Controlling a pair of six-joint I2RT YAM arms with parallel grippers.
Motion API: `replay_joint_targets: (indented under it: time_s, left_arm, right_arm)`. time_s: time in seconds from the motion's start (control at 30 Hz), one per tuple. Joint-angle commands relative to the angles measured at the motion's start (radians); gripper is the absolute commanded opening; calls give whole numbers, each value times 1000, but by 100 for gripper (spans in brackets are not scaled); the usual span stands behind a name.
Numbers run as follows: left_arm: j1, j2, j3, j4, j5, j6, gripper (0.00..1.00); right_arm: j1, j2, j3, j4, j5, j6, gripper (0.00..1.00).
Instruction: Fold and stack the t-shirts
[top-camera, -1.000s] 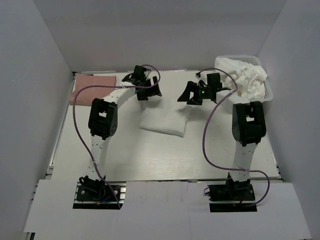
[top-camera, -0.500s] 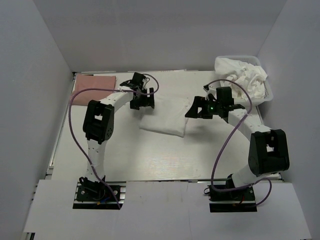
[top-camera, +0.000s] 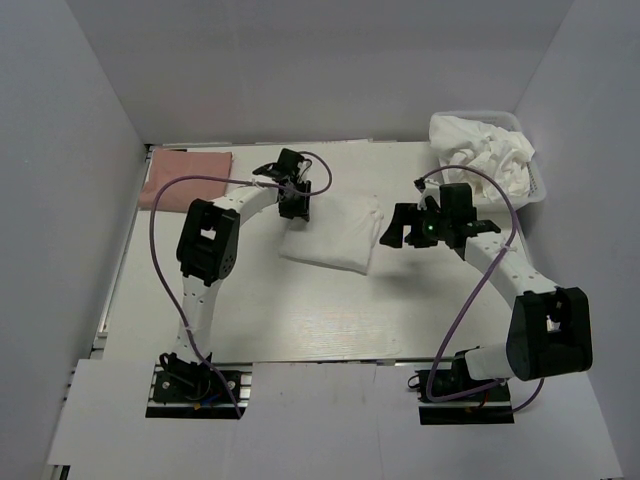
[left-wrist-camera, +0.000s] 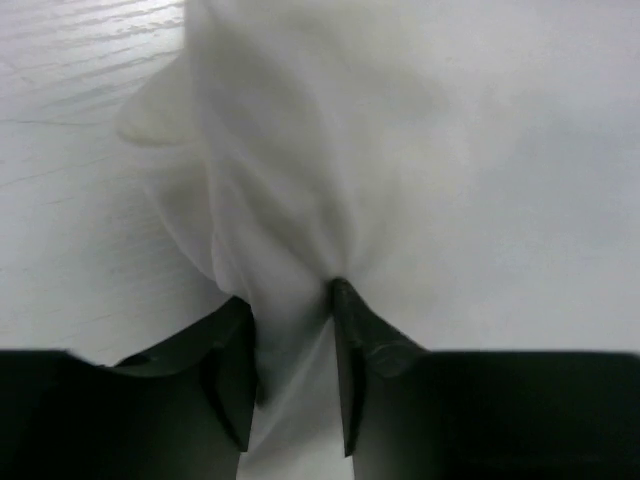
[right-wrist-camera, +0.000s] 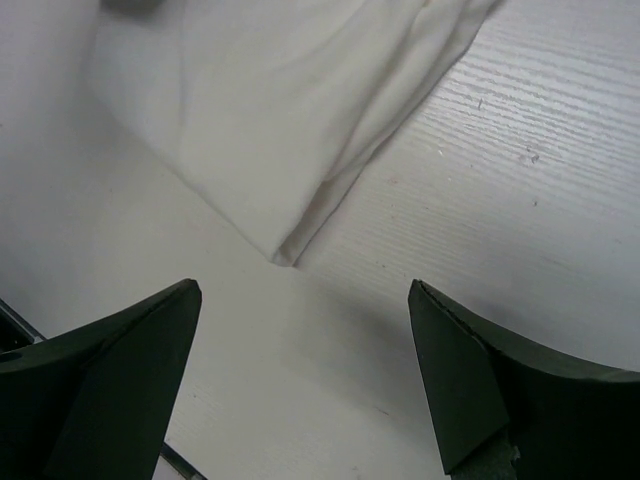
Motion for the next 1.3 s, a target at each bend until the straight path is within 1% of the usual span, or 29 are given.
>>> replay_joint_targets:
  time_s: [0.0, 0.03, 0.07, 0.13, 0.17, 0.23, 0.4, 0.43, 0.5, 0.63, 0.73, 0.87, 0.93, 1.07, 1.27]
  left_arm:
    - [-30, 53, -55, -54, 8, 12, 42]
    - [-30, 53, -55, -54, 8, 22, 36]
    - [-30, 53, -37, -54, -12, 31, 22]
    - [-30, 53, 17, -77, -40, 43, 4]
    - [-30, 53, 37, -97, -76, 43, 0]
    - [-30, 41, 80, -106, -107, 83, 0]
    - [6, -63, 80, -88, -163, 178, 0]
    - [6, -100, 80, -88, -228, 192, 0]
    - [16, -128, 89, -77, -275, 235, 0]
    - [45, -151, 155, -105, -287, 347, 0]
    - [95, -151, 236, -137, -311, 403, 0]
    - [132, -151, 291, -158, -351, 456, 0]
    - [158, -151, 305, -158, -367, 495, 0]
    - [216, -188, 287, -95, -379, 545, 0]
    - [282, -186, 337, -65, -333, 611, 0]
  right_arm:
    - [-2, -34, -7, -13, 35, -19, 90]
    - [-2, -35, -7, -13, 37, -17, 90]
    - [-3, -37, -7, -12, 45, -23, 90]
    - [-2, -43, -8, -12, 55, -22, 90]
    - [-3, -46, -8, -15, 60, -26, 90]
    - [-3, -54, -7, -15, 75, -31, 90]
    - [-5, -68, -12, -20, 109, -40, 90]
    - [-3, -77, -13, -20, 115, -36, 90]
    - [-3, -81, -15, -21, 126, -39, 90]
    - [-5, -97, -16, -16, 134, -40, 90]
    - [-6, -103, -18, -18, 138, -42, 90]
    - [-3, -114, -22, -18, 160, -40, 90]
    - [-3, -112, -12, -30, 181, -36, 90]
    - [-3, -117, -8, -36, 193, -36, 90]
    - [-5, -106, 15, -55, 210, -42, 90]
